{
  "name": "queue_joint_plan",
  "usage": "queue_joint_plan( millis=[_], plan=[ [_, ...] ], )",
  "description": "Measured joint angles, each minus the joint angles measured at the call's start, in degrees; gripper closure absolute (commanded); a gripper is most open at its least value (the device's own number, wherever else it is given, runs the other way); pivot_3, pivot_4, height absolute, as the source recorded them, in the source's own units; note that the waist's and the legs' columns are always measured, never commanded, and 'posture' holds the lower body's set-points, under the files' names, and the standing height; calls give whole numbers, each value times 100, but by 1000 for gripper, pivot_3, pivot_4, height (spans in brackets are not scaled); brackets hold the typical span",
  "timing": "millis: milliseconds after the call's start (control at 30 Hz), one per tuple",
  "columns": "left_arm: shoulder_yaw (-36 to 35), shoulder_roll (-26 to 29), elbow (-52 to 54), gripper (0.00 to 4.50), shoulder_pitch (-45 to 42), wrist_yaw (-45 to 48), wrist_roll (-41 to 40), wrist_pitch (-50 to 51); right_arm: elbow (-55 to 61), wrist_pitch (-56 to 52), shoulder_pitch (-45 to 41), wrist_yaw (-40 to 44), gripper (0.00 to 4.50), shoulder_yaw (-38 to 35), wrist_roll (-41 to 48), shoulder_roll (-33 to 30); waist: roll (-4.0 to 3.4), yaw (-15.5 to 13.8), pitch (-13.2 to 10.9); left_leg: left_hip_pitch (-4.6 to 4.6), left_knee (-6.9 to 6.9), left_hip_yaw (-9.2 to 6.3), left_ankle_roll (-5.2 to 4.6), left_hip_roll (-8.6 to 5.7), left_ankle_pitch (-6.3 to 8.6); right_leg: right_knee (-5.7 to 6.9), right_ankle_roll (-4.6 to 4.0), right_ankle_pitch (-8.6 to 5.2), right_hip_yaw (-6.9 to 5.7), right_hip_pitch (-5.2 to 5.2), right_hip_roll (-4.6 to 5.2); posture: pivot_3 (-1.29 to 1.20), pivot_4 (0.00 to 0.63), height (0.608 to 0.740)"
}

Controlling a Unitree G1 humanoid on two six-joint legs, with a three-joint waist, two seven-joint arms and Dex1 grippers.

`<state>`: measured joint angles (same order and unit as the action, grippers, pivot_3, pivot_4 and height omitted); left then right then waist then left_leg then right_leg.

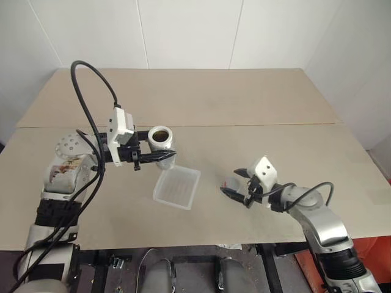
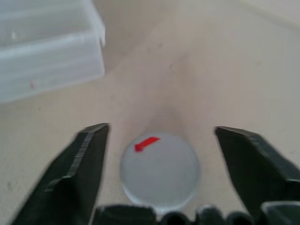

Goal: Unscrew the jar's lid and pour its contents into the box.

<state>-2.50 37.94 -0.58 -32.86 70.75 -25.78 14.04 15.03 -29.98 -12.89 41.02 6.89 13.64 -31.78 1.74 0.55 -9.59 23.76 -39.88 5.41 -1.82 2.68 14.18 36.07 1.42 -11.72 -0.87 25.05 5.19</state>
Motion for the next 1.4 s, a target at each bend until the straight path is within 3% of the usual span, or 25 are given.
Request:
queue_joint_plan(
  millis=[133, 267, 367, 467, 533, 633, 767, 900, 1033, 1300, 1400],
  plan=[
    [6, 15, 253, 2464, 152, -509, 417, -287, 255, -409, -50, 196, 42, -108, 273, -261, 0, -12, 0, 0, 0, -2, -3, -1, 2, -2, 0, 0, 1, 0, 1, 0, 150, 740],
    [85, 20, 186, 2464, 167, -1345, 1590, -1482, 893, -1227, -575, 492, 42, -611, 1092, -669, 0, -29, 0, -5, 2, -12, -2, 1, 2, -2, -2, 1, 0, -4, 0, 0, 150, 740],
    [370, 92, -244, 2464, 122, -2313, 2958, -3034, 1278, -2050, -1100, 856, 42, -660, 1854, -1055, 0, -57, 0, -8, 6, -14, -2, 1, 2, -7, -4, 3, 0, -4, 1, 0, 150, 740],
    [977, 527, -1038, 2464, -286, -4152, 5310, -4955, 1427, -2541, -1555, 1254, 42, -655, 2518, -1228, 1, -111, -1, 0, 6, -3, -3, -1, 2, -12, -9, 7, -6, -3, 4, 0, 150, 740],
    [1298, 851, -1196, 2464, -663, -5619, 6806, -5719, 1422, -2620, -1763, 1457, 42, -611, 2687, -1371, 1, -135, -1, 6, 5, 4, -9, -2, 6, -17, -4, 10, -8, 0, 11, 0, 150, 740],
    [2133, 1331, -1095, 2464, -1307, -8390, 9399, -5729, 1366, -2643, -2074, 1675, 42, -493, 2802, -1450, 1, -179, 0, 10, 5, 16, -16, -9, 11, -20, 3, 13, -10, 0, 18, 0, 150, 740],
    [2979, 1383, -1018, 2464, -1368, -10215, 11036, -5249, 1211, -2631, -2215, 1712, 42, -317, 2776, -1423, 1, -174, 0, 23, 3, 34, -19, -3, 13, -10, 5, 13, -8, 18, 17, 0, 150, 740],
    [3460, 1450, -751, 2464, -1113, -10966, 11730, -4903, 1111, -2550, -2238, 1623, 42, -294, 2759, -1332, 1, -154, 0, 40, 2, 38, -18, 2, 11, 1, 4, 13, -9, 37, 15, 0, 150, 740],
    [3551, 1489, -756, 2464, -1080, -11137, 12035, -4571, 1099, -2526, -2249, 1515, 42, -311, 2767, -1275, 1, -135, 0, 39, -1, 40, -18, 1, 11, -2, 5, 13, -10, 35, 16, 0, 150, 740],
    [3602, 1458, -850, 2464, -1178, -11218, 12079, -4301, 1102, -2469, -2258, 1485, 42, -418, 2820, -1246, 1, -130, 0, 39, -2, 40, -18, 1, 11, 1, 5, 13, -11, 34, 17, 0, 150, 740],
    [3540, 1408, -919, 2464, -1124, -10933, 11594, -4372, 1110, -2393, -2253, 1476, 42, -418, 2817, -1242, 1, -128, 0, 38, -2, 40, -18, 2, 11, 1, 5, 13, -10, 34, 17, 0, 150, 740]
  ],
)
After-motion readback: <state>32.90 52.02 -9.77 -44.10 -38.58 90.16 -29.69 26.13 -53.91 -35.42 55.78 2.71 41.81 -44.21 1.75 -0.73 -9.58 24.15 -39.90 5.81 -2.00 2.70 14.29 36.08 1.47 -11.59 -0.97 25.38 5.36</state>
